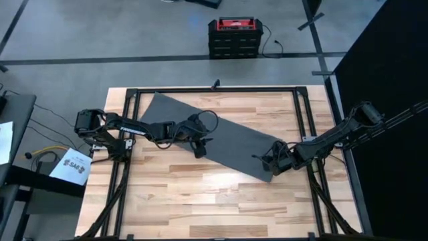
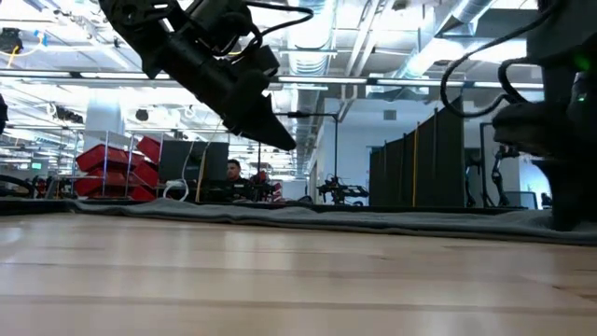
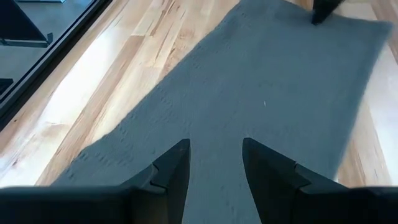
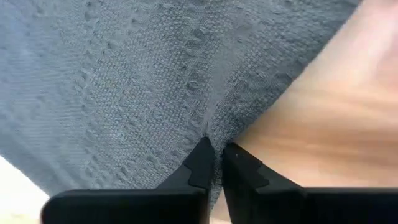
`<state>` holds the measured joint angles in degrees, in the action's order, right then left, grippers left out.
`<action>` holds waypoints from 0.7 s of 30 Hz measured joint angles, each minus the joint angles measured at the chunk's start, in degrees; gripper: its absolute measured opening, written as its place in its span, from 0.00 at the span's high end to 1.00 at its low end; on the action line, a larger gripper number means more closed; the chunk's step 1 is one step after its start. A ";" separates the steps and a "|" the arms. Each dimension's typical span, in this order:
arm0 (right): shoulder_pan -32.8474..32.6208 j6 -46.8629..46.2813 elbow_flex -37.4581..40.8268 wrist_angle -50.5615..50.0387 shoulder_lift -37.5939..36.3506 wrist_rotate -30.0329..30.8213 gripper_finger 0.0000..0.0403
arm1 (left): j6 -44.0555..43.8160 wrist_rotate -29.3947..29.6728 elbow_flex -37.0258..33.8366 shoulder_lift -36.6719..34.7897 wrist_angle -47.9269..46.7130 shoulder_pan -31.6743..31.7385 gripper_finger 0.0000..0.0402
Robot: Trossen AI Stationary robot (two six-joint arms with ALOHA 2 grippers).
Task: Roll towel
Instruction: Roll the gray towel
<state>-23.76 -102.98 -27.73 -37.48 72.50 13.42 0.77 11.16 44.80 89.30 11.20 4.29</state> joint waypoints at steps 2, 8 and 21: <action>-0.02 0.35 -2.09 -8.37 0.13 -1.25 0.98 | -0.44 0.00 0.00 0.00 -0.38 0.00 0.67; 0.85 4.24 -8.21 -24.47 -0.23 -5.85 0.99 | 0.02 -0.01 0.00 0.00 -0.38 0.00 0.67; 10.75 16.10 -8.45 -15.29 0.05 -1.87 0.99 | 0.72 -0.01 0.00 -0.01 0.15 0.09 0.67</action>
<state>-13.01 -86.88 -36.18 -52.77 72.55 11.55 1.49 11.15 44.80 89.29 11.35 4.39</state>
